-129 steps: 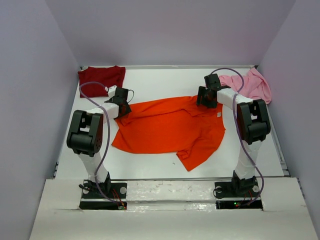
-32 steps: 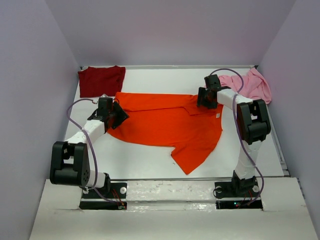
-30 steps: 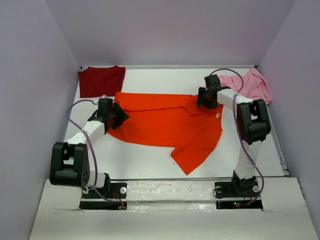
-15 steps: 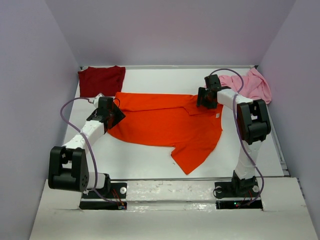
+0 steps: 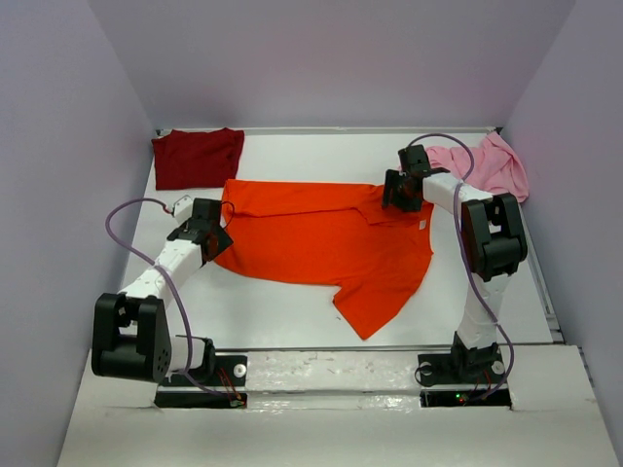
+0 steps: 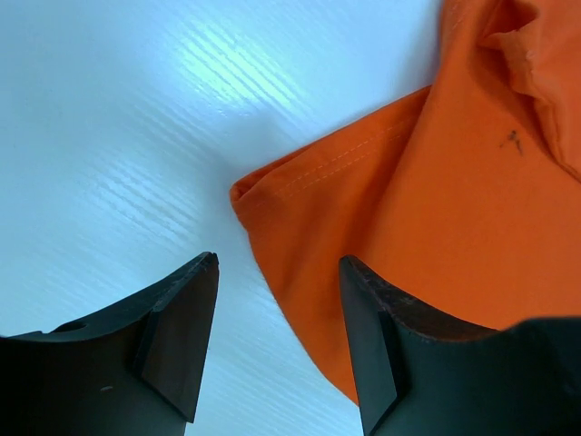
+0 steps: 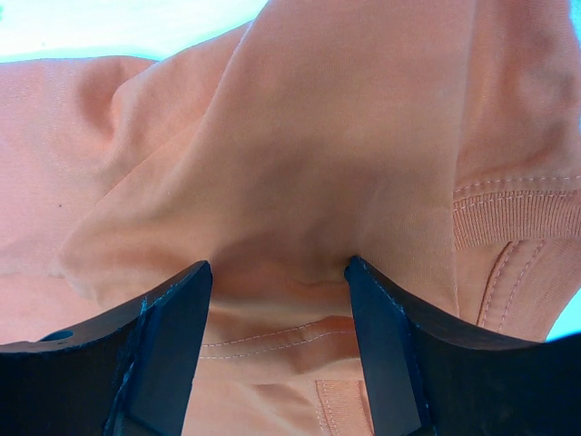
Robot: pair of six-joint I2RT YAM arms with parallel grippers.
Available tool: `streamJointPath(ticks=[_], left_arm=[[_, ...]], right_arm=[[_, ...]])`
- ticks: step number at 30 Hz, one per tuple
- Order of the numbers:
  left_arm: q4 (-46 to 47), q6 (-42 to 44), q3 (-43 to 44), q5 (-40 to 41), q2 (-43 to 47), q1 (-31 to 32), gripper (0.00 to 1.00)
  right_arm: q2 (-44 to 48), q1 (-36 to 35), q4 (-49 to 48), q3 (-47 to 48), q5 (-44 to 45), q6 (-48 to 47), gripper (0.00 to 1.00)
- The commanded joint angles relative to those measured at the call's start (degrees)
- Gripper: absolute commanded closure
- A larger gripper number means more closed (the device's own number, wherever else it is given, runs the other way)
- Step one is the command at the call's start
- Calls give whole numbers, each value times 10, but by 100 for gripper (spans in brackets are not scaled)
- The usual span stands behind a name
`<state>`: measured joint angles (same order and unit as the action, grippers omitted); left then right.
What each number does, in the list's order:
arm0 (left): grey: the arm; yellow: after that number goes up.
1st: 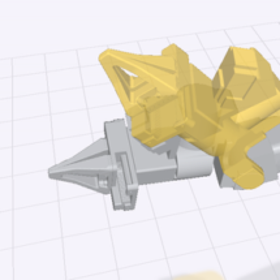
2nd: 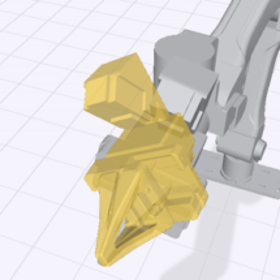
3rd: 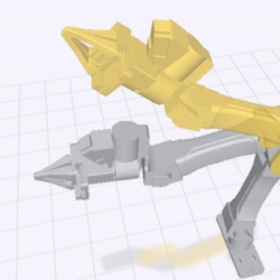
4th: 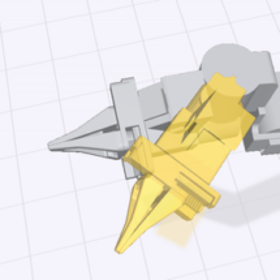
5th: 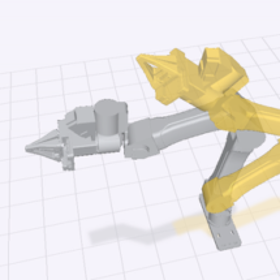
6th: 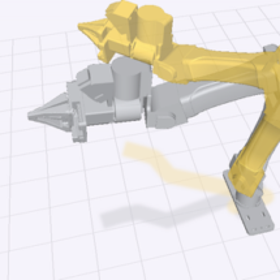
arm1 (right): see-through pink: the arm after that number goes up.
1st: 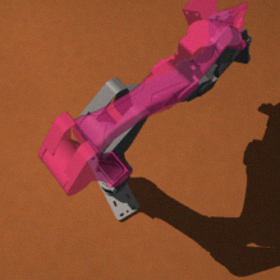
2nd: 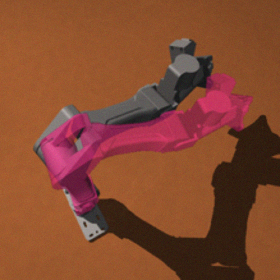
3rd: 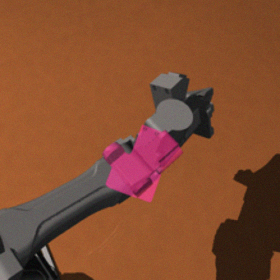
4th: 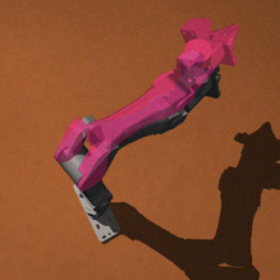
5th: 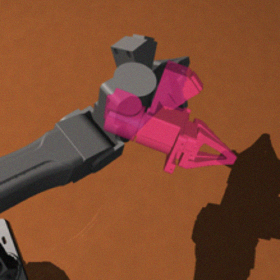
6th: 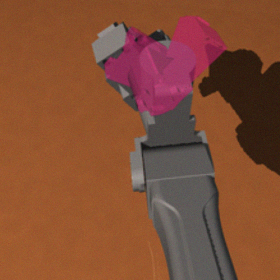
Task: Fold and stack the t-shirts
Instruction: Grap the side of the flattened tshirt closest away from the robot with both arms
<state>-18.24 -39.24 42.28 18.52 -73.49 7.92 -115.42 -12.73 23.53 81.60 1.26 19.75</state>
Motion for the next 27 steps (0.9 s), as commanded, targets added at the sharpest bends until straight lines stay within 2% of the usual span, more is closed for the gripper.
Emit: streamJointPath(ticks=[1,14,21,27], left_arm=[[-5,0,-8,46,-11,2,34],[20,9,5,38,-103,2,35],[20,7,10,54,-109,2,39],[2,6,18,85,-93,2,38]], right_arm=[[21,-1,-1,8,-24,8,32],[31,-1,-1,7,-19,7,32],[36,-1,-1,7,-24,6,32],[37,-1,-1,7,-28,5,32]])
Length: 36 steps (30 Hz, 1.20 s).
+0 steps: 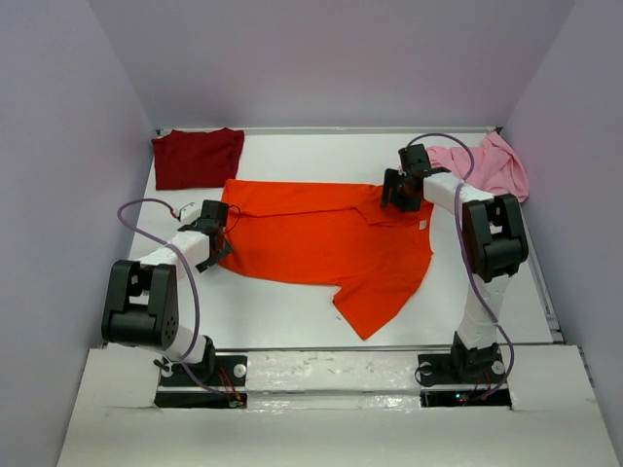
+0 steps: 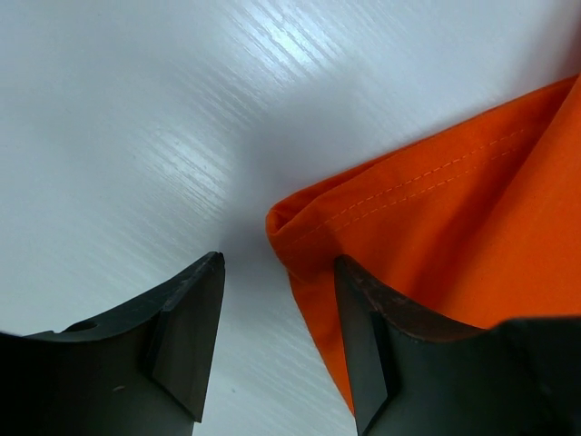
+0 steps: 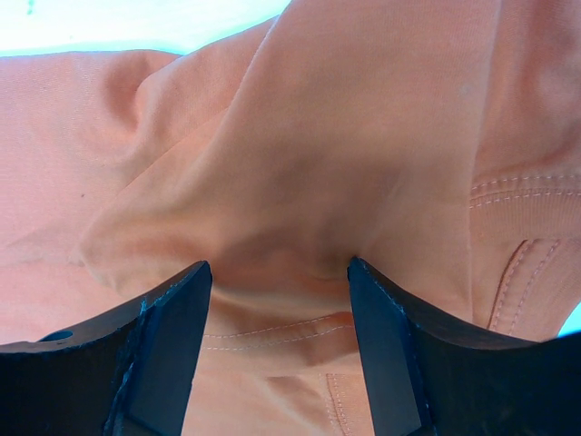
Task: Fold and stack the t-shirts
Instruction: Grap the side of the flattened tshirt closest away from the robot with both arms
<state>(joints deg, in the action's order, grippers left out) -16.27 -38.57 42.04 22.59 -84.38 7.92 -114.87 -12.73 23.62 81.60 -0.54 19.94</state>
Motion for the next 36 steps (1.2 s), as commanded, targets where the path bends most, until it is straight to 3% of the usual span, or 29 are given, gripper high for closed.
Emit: streamJointPath(ticks=[1,11,22,27,30,31,32,36], left_arm=[[-19,-4,22,50,16,2,38],[-24,-4,67,59,-32,2,39],[-11,15,94,42,-81,2,60],[-9,14,81,28,-77,2,65],[5,14,63,11,-74,2,79],[10,15,58,4,-75,2,86],[20,23,53,-3,-76,2,100],[31,38,46,-33,-62,2,100]], right_arm=[[31,-1,-1,7,-11,3,32],[32,-1,-3,6,-18,4,32],[32,-1,-3,7,-12,1,32],[30,-1,-3,7,-14,3,32],[30,-1,-3,7,-16,4,32],[29,-1,-3,6,-17,4,32],[30,-1,-3,5,-18,5,32],[47,-1,-1,-1,-65,31,32]])
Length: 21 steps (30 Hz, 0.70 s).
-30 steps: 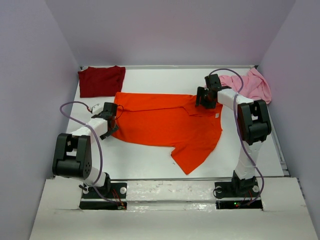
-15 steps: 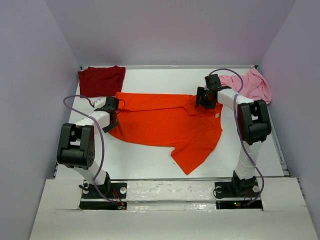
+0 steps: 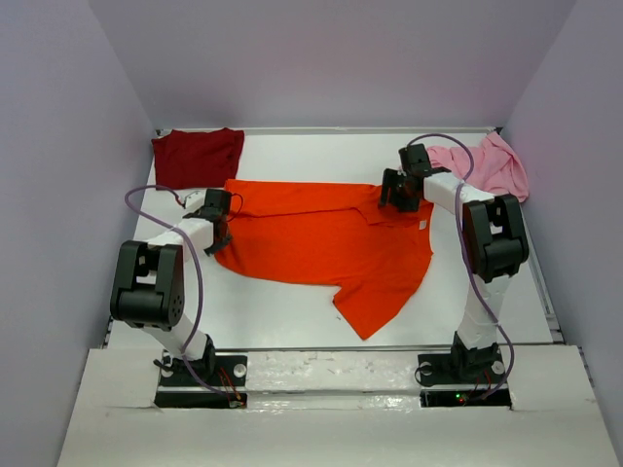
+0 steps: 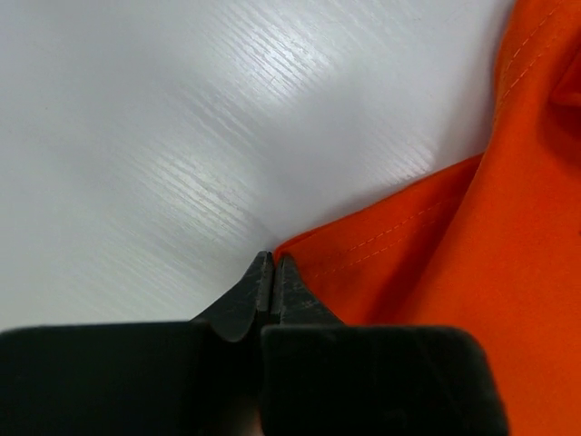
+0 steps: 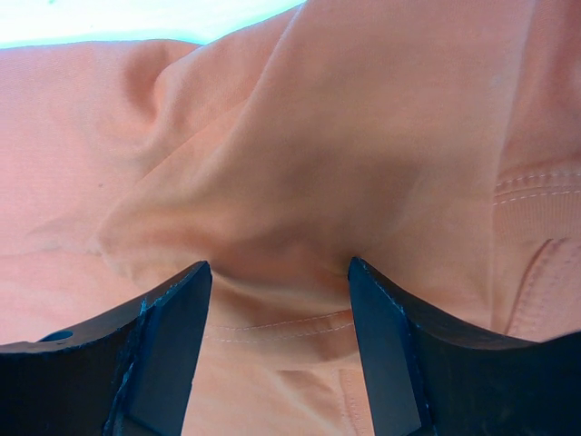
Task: Fold and stack the t-shirts
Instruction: Grap the side of the flattened tshirt closest away from the robot with both arms
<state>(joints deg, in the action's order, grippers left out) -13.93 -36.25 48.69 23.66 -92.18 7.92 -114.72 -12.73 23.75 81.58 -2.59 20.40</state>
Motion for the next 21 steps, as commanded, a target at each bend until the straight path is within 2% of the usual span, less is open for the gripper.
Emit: streamJointPath(ticks=[1,4,6,12,13,19,21], left_arm=[[9,19,-18,-51,24,2,100],[12,37,-10,-68,60,3,100],[16,48,-6,-78,82,3,100],[35,49,-14,-122,108,3,100],[44,47,-19,-132,112,3,100],[68,44,-23,-173,114,3,100],[73,43,-24,-186,114,2,100]], right_arm=[[57,-1,-3,-8,-94,37,32],[122,-21,-42,-88,-122,73,34],[197,-57,-40,-137,-67,63,34],[349,-158,8,-227,-4,48,34],[363,-193,25,-252,14,45,34],[447,-283,82,-359,72,67,35],[462,-319,99,-363,93,89,34]])
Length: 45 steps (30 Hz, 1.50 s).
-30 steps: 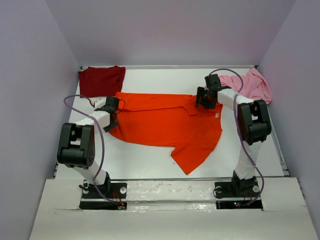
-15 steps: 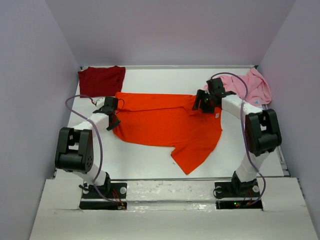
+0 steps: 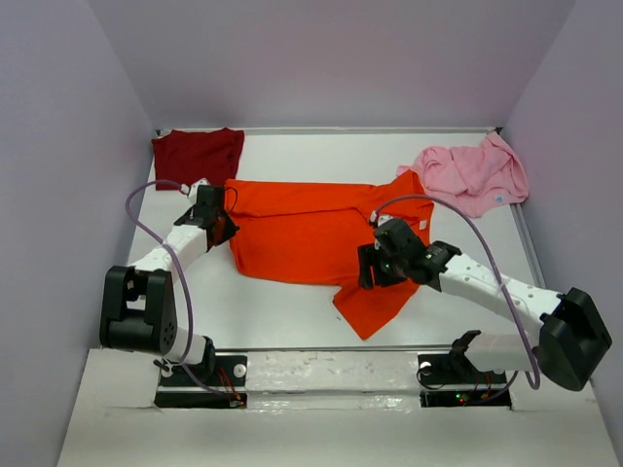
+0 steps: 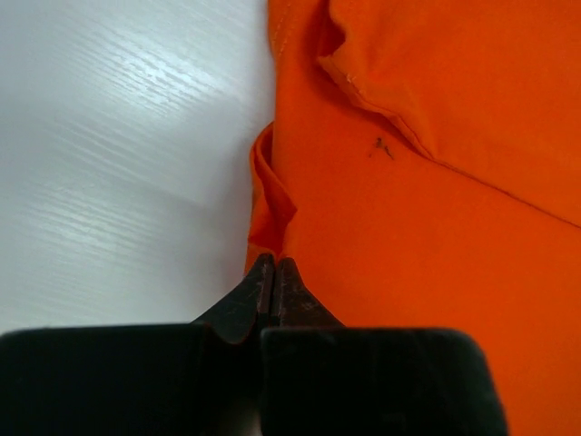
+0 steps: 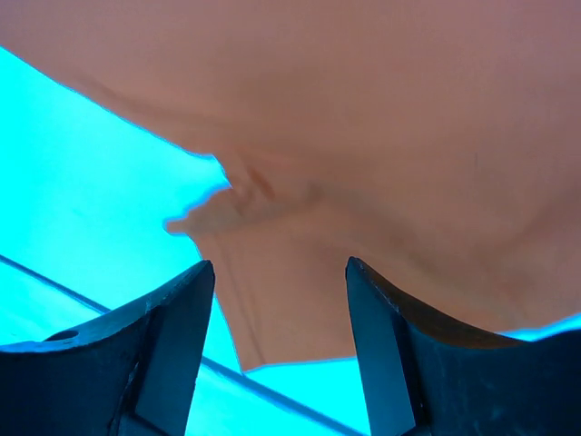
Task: Fold and stack the t-shirts
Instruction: Grap the side of the flattened tshirt closest away from the robot with both arms
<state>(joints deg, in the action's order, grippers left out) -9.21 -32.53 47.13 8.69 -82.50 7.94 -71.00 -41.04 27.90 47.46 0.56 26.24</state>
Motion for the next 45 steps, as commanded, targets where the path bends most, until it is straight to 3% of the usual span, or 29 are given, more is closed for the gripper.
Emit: streamJointPath(ticks=[1,5,10,17,34,45], left_arm=[[30,5,-10,-39,18,1,100],[39,2,-15,-54,21,1,100],[44,1,-15,-61,28,1,100],[45,0,-20,-69,30,0,100],[38,0,-15,-75,31,0,100],[40,-11,-14,-98,33,0,100]], right_arm=[[30,-51,78,-14,73,46,34],[3,-119,137,12,88,91,34],[-19,-244,130,-14,95,173,34],[-82,-362,143,8,124,261,35],[-111,-374,192,32,231,272,35],[-185,-374,140,45,218,243,38]])
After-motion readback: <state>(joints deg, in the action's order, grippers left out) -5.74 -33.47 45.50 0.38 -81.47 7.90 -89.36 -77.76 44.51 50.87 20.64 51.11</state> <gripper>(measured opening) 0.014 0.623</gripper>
